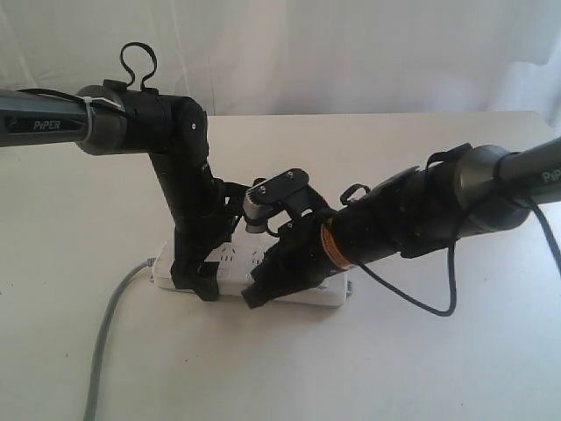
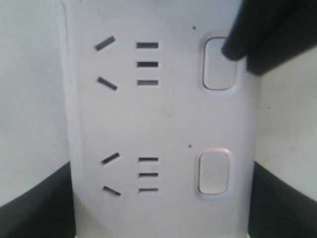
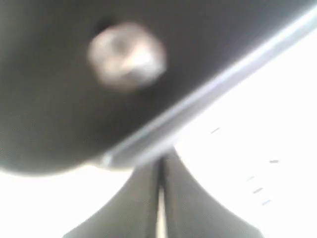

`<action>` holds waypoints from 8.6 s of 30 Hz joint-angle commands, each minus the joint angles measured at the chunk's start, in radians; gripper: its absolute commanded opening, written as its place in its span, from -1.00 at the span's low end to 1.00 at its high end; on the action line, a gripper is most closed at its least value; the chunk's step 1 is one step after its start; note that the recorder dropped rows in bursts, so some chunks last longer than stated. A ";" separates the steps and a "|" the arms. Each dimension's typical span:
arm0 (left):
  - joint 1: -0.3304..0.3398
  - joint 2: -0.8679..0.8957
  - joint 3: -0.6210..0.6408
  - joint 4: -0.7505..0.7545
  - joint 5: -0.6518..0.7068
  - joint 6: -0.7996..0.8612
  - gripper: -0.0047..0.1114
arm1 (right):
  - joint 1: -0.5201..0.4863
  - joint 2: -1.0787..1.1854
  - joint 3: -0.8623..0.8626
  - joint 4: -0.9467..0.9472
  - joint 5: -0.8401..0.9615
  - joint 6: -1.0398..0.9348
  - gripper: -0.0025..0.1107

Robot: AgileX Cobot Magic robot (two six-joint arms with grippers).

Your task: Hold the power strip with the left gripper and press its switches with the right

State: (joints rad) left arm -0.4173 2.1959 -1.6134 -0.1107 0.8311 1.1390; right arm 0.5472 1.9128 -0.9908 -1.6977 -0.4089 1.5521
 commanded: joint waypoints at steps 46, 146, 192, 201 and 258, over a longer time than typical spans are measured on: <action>-0.015 0.138 0.088 -0.044 0.085 -0.001 -0.92 | -0.010 -0.044 0.085 -0.047 0.110 0.023 -0.96; -0.015 0.138 0.088 -0.044 0.052 0.001 -0.92 | -0.019 -0.156 0.231 -0.047 0.287 0.154 -0.96; -0.015 0.138 0.088 -0.044 0.026 0.001 -0.92 | -0.019 -0.036 0.251 -0.047 0.310 0.154 -0.96; -0.015 0.138 0.088 -0.044 0.022 0.001 -0.92 | -0.019 -0.161 0.227 -0.047 0.271 0.164 -0.96; -0.012 0.137 0.088 -0.166 -0.043 -0.055 0.29 | -0.019 -1.756 0.234 1.193 1.177 -1.350 -0.96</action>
State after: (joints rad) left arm -0.4139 2.1956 -1.6000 -0.2504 0.7488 1.1285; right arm 0.5318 0.1713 -0.7613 -0.5163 0.7424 0.2170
